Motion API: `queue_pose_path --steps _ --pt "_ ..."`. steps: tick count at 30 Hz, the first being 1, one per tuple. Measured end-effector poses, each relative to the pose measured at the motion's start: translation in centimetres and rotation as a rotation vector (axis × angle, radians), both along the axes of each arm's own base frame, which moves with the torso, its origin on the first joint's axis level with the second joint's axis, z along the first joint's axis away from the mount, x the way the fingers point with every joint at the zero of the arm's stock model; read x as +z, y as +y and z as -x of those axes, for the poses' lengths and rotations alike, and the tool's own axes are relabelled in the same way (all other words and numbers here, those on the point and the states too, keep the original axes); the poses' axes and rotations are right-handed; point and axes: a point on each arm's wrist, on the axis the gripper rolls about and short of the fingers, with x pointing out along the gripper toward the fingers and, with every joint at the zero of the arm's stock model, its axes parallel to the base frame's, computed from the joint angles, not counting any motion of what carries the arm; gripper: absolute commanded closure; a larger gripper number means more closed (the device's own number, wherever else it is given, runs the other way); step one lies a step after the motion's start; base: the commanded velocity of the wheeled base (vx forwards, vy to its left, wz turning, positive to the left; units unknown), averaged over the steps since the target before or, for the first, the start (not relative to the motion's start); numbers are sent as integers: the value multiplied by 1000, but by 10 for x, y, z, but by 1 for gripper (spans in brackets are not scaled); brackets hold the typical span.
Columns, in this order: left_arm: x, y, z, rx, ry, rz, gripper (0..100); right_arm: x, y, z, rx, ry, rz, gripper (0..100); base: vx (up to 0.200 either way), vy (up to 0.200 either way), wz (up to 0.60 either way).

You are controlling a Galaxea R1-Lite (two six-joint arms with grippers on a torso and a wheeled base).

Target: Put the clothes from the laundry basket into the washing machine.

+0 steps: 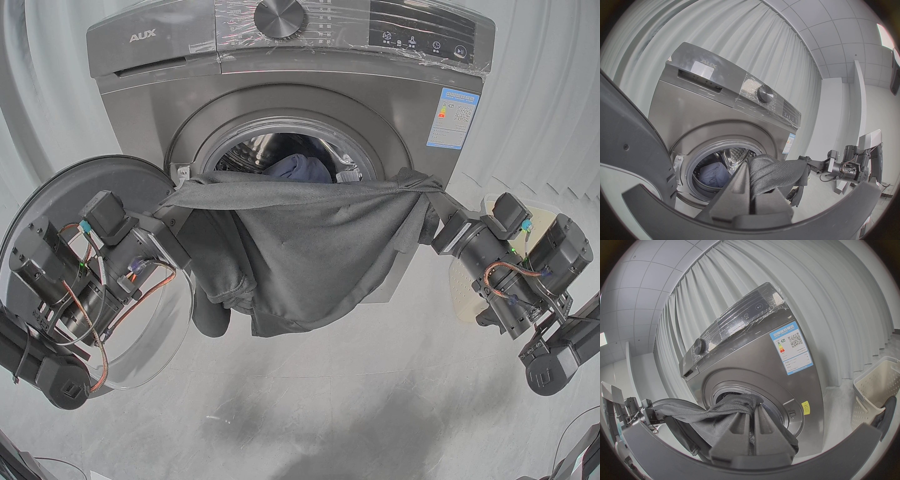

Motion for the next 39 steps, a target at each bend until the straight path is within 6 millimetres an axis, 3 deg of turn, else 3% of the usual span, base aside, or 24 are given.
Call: queue_pose_path --steps 9,16,17,24,32,39 --pt "2 -19 -1 -68 -10 -1 100 -19 -2 7 4 71 42 100 0 0 0" --pt "0 -34 -12 -96 -14 2 100 -53 19 23 93 183 126 100 0 0 0" --pt "0 -35 -13 -97 -14 3 100 -59 23 25 106 201 141 0 0 0 0" --pt "5 -38 -16 -97 -36 17 100 -107 50 40 214 339 260 0 0 0 0" --pt "11 -39 -17 -97 -57 28 100 -154 55 63 276 495 404 0 0 0 0" --pt "13 -43 -13 -116 -64 30 100 -154 69 42 257 454 365 0 0 0 0"
